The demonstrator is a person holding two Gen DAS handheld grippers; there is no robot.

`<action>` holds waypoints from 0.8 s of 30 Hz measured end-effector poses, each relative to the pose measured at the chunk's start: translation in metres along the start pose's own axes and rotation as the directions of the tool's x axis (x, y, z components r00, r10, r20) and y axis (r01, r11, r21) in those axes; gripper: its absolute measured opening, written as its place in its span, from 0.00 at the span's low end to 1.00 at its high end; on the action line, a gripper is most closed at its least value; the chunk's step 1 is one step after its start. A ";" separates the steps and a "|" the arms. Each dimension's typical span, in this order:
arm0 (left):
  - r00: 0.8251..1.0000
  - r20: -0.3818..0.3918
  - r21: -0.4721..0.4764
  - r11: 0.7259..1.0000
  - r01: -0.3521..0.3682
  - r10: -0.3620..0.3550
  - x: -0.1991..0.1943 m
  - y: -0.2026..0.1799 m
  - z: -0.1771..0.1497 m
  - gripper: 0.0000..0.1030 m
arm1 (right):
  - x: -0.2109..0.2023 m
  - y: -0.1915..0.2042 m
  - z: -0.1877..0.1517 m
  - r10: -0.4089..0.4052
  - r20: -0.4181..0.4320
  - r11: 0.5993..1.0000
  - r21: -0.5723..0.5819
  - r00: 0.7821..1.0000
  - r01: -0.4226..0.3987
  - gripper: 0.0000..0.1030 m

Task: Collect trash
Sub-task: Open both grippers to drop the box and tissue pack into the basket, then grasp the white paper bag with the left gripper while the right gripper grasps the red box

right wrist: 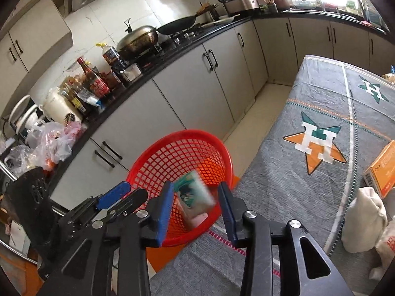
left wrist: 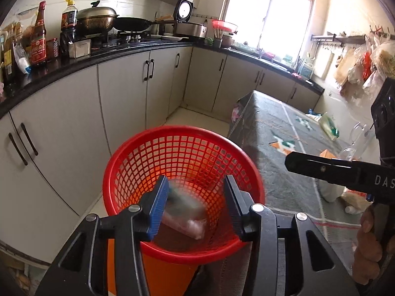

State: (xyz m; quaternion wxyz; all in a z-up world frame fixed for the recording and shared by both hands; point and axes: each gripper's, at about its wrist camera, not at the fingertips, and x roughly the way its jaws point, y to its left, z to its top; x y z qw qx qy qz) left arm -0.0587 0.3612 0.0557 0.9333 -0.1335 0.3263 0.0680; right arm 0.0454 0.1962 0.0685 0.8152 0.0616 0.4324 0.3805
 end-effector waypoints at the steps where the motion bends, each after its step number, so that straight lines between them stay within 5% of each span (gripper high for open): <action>1: 1.000 0.005 -0.003 1.000 0.003 -0.003 -0.003 0.000 0.000 0.43 | -0.004 -0.001 -0.001 0.001 0.006 1.000 0.000 1.000 -0.001 0.39; 11: 0.998 0.049 0.035 0.998 0.048 -0.049 -0.032 -0.037 -0.024 0.45 | -0.053 -0.022 -0.035 -0.041 0.057 0.999 0.022 0.998 0.040 0.42; 24: 0.980 -0.054 0.156 0.968 0.196 -0.190 -0.013 -0.139 -0.059 0.49 | -0.138 -0.095 -0.092 -0.049 0.123 0.981 0.190 0.991 0.025 0.42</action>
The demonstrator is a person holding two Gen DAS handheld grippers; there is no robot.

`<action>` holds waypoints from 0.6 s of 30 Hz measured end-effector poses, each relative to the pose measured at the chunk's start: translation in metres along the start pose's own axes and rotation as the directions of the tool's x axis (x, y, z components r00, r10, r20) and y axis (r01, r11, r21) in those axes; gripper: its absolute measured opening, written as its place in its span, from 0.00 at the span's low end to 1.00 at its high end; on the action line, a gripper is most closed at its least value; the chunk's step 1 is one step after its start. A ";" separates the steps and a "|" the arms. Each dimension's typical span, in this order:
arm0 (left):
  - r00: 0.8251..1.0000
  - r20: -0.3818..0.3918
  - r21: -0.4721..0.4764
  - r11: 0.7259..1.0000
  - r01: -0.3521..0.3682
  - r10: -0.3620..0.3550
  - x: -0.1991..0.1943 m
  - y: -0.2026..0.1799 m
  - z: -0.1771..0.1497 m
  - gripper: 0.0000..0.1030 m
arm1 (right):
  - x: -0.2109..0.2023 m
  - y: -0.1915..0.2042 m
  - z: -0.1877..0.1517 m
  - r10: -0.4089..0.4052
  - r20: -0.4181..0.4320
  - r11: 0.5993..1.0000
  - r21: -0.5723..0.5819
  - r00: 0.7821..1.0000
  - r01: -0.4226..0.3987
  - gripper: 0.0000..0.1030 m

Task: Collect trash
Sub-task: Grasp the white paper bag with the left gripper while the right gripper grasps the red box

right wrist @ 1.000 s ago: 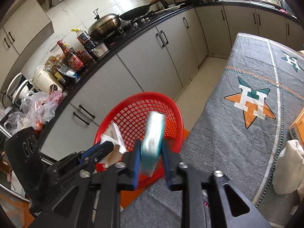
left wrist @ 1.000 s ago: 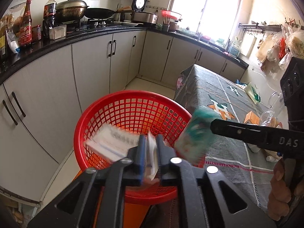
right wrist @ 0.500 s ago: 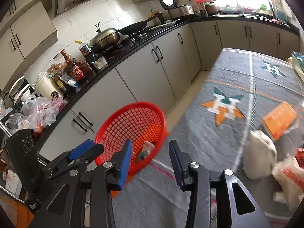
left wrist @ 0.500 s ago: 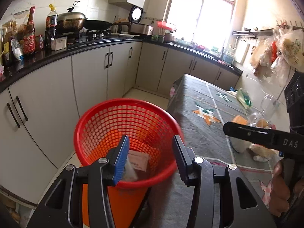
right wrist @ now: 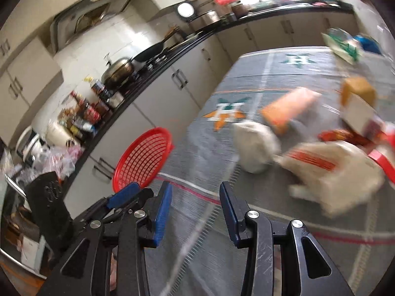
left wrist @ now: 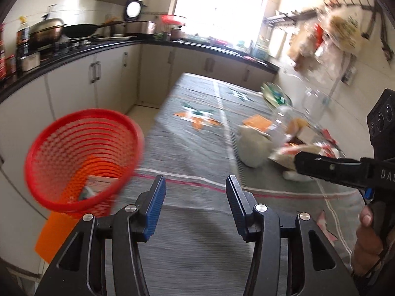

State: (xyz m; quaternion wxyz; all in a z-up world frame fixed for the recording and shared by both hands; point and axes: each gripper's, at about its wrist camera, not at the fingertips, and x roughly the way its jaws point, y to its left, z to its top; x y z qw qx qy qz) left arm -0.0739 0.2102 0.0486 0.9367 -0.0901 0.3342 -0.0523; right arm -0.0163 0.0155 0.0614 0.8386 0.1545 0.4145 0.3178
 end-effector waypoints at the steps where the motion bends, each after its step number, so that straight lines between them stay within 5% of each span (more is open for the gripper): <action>1: 1.000 -0.010 0.010 1.000 0.011 -0.011 0.004 -0.009 0.000 0.49 | -0.008 -0.009 -0.002 -0.007 0.011 1.000 0.017 1.000 0.007 0.42; 12: 0.995 -0.040 0.187 0.977 0.100 -0.094 0.019 -0.100 0.001 0.62 | -0.118 -0.127 -0.007 -0.046 0.180 0.947 0.320 0.983 -0.014 0.45; 18: 0.993 -0.054 0.355 0.927 0.121 -0.108 0.032 -0.152 0.004 0.78 | -0.125 -0.158 -0.003 -0.070 0.181 0.915 0.404 0.981 -0.010 0.45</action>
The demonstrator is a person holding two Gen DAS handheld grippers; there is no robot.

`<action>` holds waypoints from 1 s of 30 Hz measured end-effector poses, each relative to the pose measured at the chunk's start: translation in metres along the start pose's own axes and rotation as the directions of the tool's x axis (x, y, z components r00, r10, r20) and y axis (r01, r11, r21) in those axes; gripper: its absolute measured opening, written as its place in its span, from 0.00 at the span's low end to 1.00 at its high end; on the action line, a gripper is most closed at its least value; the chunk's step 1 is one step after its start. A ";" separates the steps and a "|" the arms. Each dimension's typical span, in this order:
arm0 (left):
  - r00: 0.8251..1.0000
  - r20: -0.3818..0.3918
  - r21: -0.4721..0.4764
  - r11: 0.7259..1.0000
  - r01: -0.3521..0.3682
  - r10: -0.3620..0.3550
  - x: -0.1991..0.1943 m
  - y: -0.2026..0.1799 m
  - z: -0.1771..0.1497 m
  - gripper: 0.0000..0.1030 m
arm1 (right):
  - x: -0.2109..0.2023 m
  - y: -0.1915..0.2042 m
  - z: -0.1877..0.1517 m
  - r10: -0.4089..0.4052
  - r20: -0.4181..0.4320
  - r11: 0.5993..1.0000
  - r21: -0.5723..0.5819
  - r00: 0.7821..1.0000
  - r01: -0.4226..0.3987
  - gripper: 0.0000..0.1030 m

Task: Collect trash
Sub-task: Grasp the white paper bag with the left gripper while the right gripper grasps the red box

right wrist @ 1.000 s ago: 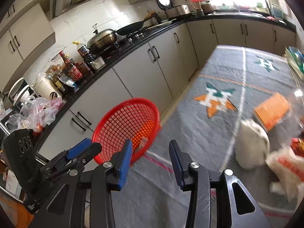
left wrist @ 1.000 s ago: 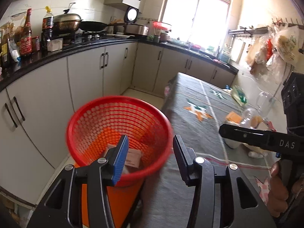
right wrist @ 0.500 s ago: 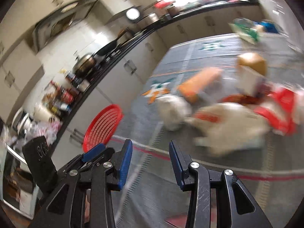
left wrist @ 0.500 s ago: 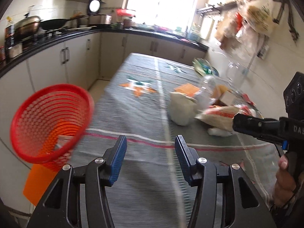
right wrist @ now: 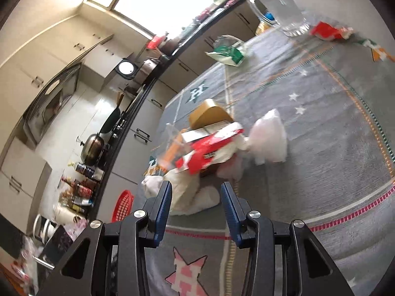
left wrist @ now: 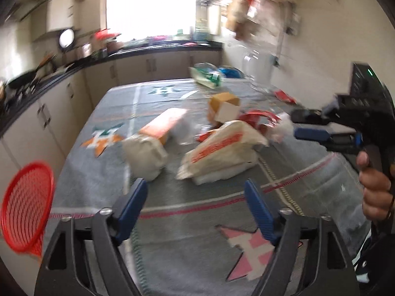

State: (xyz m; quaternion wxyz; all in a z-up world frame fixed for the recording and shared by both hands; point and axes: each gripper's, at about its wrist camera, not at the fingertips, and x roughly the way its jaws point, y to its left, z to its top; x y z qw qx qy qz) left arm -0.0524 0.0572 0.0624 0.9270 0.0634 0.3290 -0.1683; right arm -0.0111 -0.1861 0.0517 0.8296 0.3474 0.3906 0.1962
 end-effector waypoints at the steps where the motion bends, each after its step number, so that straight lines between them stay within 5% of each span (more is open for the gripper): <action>1: 1.000 0.011 0.045 0.999 -0.003 0.003 0.003 -0.008 0.005 0.79 | 0.001 -0.003 0.002 0.000 -0.001 1.000 0.008 1.000 0.000 0.45; 6: 0.996 0.034 0.226 0.970 -0.089 0.084 0.028 -0.046 0.021 0.79 | 0.001 -0.013 0.004 0.000 0.021 0.999 0.034 1.000 -0.001 0.47; 9: 0.977 0.078 0.346 0.914 -0.212 0.197 0.050 -0.066 0.026 0.81 | -0.001 -0.019 0.005 0.006 0.021 0.999 0.054 1.000 -0.007 0.48; 14: 0.965 0.058 0.438 0.862 -0.254 0.255 0.086 -0.078 0.031 0.88 | -0.009 -0.026 0.012 0.001 0.040 0.998 0.069 0.999 -0.004 0.51; 17: 0.973 0.043 0.401 0.888 -0.225 0.227 0.095 -0.071 0.037 0.87 | -0.011 -0.029 0.015 0.001 0.047 0.997 0.081 0.999 -0.005 0.52; 18: 0.977 0.027 0.372 0.905 -0.208 0.214 0.097 -0.065 0.040 0.77 | -0.011 -0.031 0.016 0.007 0.044 0.996 0.089 0.999 -0.011 0.52; 19: 0.981 0.012 0.335 0.923 -0.186 0.194 0.097 -0.060 0.043 0.57 | -0.010 -0.031 0.017 0.011 0.041 0.996 0.093 0.999 -0.015 0.52; 20: 0.984 -0.012 0.296 0.940 -0.167 0.179 0.099 -0.053 0.045 0.52 | -0.008 -0.031 0.018 0.019 0.036 0.995 0.099 0.999 -0.023 0.52; 27: 0.992 -0.003 0.083 0.989 -0.124 0.125 0.077 -0.014 0.046 0.51 | 0.010 -0.018 0.027 0.038 0.018 0.992 0.120 0.999 -0.040 0.52; 30: 0.996 0.014 0.003 0.996 -0.086 0.086 0.056 0.002 0.042 0.51 | 0.011 -0.007 0.032 -0.014 0.039 0.997 0.072 0.999 0.011 0.52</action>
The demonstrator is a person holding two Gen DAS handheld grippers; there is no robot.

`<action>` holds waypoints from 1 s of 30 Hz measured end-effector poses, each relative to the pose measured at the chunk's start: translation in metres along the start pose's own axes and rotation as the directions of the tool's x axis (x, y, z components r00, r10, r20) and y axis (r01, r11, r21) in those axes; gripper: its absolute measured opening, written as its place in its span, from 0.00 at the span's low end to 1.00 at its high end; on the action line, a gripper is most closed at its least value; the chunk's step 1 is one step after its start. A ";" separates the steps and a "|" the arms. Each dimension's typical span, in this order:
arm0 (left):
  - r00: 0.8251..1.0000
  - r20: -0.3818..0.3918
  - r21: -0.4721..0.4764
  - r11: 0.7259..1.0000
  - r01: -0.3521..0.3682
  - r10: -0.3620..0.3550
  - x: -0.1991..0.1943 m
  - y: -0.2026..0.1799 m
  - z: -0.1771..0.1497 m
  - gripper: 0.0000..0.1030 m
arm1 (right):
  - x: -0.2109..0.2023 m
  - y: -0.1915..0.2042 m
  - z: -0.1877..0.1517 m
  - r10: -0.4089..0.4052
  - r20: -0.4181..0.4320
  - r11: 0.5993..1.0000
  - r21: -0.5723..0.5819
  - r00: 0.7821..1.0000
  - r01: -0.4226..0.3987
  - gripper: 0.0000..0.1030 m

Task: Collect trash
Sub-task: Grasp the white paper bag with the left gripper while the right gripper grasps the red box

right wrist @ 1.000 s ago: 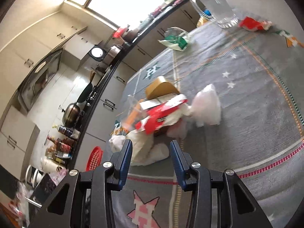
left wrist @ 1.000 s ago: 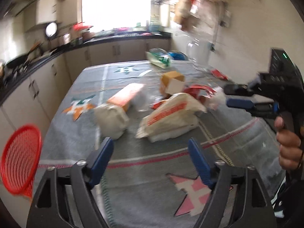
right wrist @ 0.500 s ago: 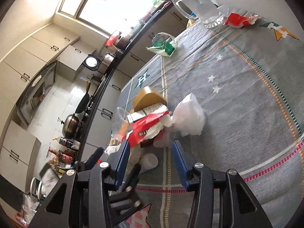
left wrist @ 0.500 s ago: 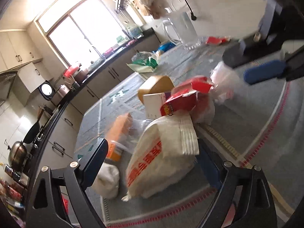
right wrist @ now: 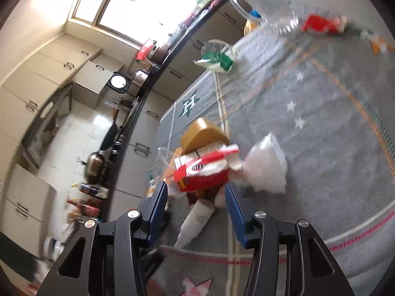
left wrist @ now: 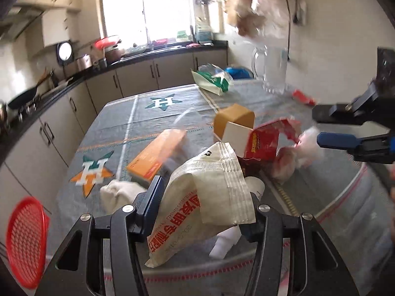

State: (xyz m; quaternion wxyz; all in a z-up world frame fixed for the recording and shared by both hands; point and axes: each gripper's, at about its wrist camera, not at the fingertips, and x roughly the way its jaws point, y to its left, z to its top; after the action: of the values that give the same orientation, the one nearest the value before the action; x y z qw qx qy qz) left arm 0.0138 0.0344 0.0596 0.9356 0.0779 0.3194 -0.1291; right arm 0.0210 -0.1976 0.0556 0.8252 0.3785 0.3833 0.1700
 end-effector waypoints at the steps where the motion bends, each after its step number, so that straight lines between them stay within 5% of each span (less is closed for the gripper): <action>1: 1.000 0.010 -0.017 1.000 0.006 -0.006 -0.008 0.005 -0.002 0.51 | -0.002 0.004 0.001 -0.015 0.006 0.999 -0.028 1.000 0.015 0.52; 4: 1.000 0.023 -0.042 0.999 0.015 -0.014 -0.024 0.015 -0.007 0.51 | -0.007 0.024 0.003 -0.053 0.009 0.978 -0.204 0.999 0.053 0.52; 6: 0.999 0.025 -0.057 0.998 0.027 -0.025 -0.031 0.021 -0.009 0.51 | -0.008 0.042 -0.002 -0.121 0.007 0.906 -0.408 0.993 0.113 0.56; 10: 0.998 0.031 -0.076 0.996 0.051 -0.049 -0.040 0.025 -0.016 0.51 | 0.003 0.064 -0.026 -0.273 0.103 0.631 -0.731 0.956 0.259 0.59; 12: 0.998 0.038 -0.079 0.995 0.060 -0.057 -0.043 0.024 -0.018 0.52 | 0.016 0.065 -0.030 -0.336 0.141 0.518 -0.798 0.931 0.308 0.59; 16: 0.996 0.032 -0.096 0.992 0.082 -0.080 -0.043 0.022 -0.020 0.52 | 0.039 0.063 -0.026 -0.365 0.093 0.428 -0.867 0.926 0.256 0.59; 18: 0.997 0.026 -0.094 0.992 0.081 -0.079 -0.041 0.021 -0.020 0.52 | 0.054 0.065 -0.027 -0.396 0.131 0.349 -0.894 0.909 0.281 0.59; 20: 0.997 0.025 -0.089 0.993 0.075 -0.073 -0.041 0.020 -0.021 0.52 | 0.065 0.064 -0.024 -0.403 0.148 0.319 -0.902 0.903 0.290 0.52; 21: 0.997 0.023 -0.092 0.993 0.080 -0.078 -0.041 0.020 -0.021 0.52 | 0.070 0.062 -0.020 -0.403 0.150 0.326 -0.898 0.903 0.295 0.43; 22: 0.997 0.021 -0.095 0.992 0.082 -0.081 -0.041 0.020 -0.022 0.52 | 0.072 0.062 -0.018 -0.405 0.136 0.341 -0.895 0.904 0.288 0.15; 25: 0.997 0.025 -0.099 0.992 0.082 -0.080 -0.042 0.019 -0.024 0.52 | 0.068 0.059 -0.016 -0.428 0.158 0.386 -0.858 0.890 0.338 0.05; 30: 0.996 0.040 -0.116 0.989 0.087 -0.083 -0.043 0.020 -0.024 0.52 | 0.018 0.059 -0.011 -0.286 0.103 0.645 -0.715 0.953 0.271 0.05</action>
State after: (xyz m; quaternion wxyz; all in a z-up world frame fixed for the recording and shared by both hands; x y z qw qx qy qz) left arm -0.0272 0.0668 0.0688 0.9376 0.0068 0.3132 -0.1511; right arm 0.0250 -0.1432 0.0862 0.9193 -0.0412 0.3468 0.1816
